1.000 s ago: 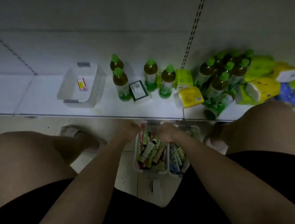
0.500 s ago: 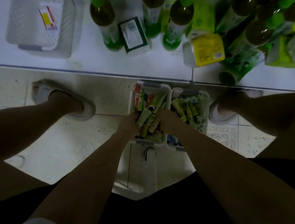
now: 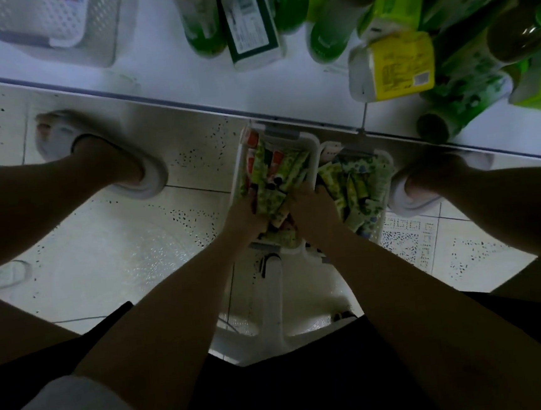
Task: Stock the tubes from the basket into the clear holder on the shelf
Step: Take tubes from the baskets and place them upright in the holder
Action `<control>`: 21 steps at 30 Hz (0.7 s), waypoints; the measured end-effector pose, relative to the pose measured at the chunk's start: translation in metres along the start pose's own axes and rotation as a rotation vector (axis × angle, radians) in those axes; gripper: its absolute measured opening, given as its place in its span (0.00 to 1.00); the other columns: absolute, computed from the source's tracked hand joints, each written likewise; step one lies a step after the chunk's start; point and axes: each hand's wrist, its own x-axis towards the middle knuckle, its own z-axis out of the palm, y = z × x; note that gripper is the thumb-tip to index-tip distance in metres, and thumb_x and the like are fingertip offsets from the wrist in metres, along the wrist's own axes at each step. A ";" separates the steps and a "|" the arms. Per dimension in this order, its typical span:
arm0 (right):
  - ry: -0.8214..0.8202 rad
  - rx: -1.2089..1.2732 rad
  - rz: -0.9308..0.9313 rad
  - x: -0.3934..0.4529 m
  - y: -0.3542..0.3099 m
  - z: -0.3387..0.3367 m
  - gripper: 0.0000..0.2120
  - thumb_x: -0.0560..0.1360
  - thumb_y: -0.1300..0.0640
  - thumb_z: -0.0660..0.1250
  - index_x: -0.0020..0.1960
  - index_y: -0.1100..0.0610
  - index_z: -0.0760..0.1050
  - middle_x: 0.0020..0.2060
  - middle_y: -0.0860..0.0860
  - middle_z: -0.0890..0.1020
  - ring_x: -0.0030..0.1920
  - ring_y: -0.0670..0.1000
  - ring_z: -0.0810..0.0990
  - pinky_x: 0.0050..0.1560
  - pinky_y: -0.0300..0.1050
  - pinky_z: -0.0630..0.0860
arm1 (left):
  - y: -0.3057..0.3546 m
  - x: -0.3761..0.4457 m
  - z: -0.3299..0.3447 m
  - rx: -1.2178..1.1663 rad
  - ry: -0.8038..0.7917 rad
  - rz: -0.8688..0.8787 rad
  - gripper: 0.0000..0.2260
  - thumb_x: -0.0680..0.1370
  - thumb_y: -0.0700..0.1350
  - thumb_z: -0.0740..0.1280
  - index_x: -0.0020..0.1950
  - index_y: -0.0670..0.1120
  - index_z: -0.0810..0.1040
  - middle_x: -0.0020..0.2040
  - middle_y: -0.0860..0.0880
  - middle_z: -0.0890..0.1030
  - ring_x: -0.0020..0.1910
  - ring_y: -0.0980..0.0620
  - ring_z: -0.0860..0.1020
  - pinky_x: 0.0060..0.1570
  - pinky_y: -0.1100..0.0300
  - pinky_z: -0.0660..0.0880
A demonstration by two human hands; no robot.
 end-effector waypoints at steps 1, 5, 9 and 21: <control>-0.008 0.003 0.009 0.003 -0.002 -0.002 0.11 0.79 0.59 0.61 0.60 0.56 0.75 0.58 0.53 0.77 0.62 0.56 0.71 0.61 0.52 0.71 | 0.001 -0.003 -0.009 -0.092 -0.006 -0.009 0.21 0.75 0.43 0.70 0.67 0.44 0.74 0.61 0.43 0.78 0.62 0.42 0.76 0.62 0.48 0.74; -0.024 -0.098 0.019 0.017 -0.009 -0.003 0.09 0.78 0.59 0.64 0.57 0.56 0.78 0.56 0.52 0.77 0.61 0.56 0.71 0.61 0.51 0.69 | 0.002 -0.010 -0.041 -0.375 -0.006 -0.075 0.17 0.73 0.33 0.65 0.62 0.40 0.77 0.56 0.42 0.81 0.55 0.43 0.79 0.57 0.45 0.77; -0.020 -0.121 -0.041 0.019 -0.004 0.003 0.09 0.76 0.56 0.68 0.55 0.55 0.81 0.61 0.52 0.75 0.65 0.58 0.68 0.66 0.55 0.66 | -0.002 -0.010 -0.052 -0.499 -0.004 -0.081 0.16 0.71 0.30 0.64 0.56 0.42 0.79 0.48 0.48 0.82 0.46 0.53 0.79 0.38 0.61 0.75; -0.067 0.776 0.031 -0.005 0.029 -0.043 0.18 0.78 0.54 0.66 0.31 0.56 0.68 0.27 0.52 0.69 0.28 0.49 0.70 0.31 0.41 0.65 | 0.030 -0.030 -0.055 -0.696 0.064 0.044 0.07 0.78 0.44 0.64 0.51 0.52 0.81 0.47 0.50 0.84 0.47 0.49 0.81 0.44 0.57 0.75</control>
